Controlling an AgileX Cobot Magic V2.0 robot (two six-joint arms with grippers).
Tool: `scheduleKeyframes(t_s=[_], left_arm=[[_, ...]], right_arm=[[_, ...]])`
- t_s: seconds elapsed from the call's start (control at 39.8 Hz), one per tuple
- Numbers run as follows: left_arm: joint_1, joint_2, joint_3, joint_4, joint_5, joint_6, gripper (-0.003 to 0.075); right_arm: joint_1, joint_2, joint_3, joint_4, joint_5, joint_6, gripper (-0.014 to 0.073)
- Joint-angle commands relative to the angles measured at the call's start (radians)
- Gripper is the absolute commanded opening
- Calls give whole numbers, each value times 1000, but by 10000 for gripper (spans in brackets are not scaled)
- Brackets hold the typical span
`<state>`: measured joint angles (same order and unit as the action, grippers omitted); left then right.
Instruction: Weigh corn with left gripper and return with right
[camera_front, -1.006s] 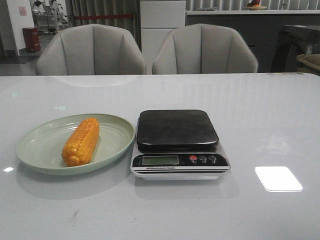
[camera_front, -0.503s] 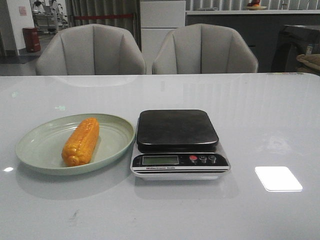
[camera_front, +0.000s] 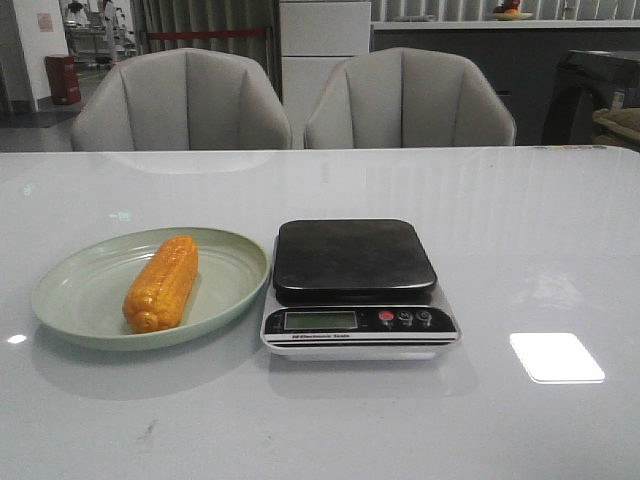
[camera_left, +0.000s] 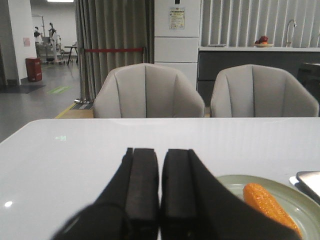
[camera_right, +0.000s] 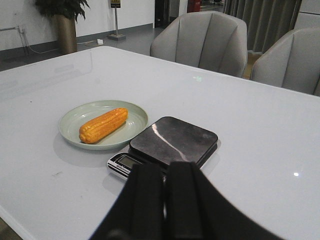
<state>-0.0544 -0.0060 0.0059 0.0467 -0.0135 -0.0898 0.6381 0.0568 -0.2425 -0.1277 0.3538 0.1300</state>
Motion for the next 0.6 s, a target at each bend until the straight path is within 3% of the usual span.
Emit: scheduleKeyframes(t_s=[0.0, 0.58], left_arm=[[5, -23, 31, -10, -34, -2, 113], [5, -21, 31, -10, -21, -5, 113]], right_arm=[[-6, 10, -25, -17, -80, -10, 167], [-6, 10, -25, -17, -80, -10, 167]])
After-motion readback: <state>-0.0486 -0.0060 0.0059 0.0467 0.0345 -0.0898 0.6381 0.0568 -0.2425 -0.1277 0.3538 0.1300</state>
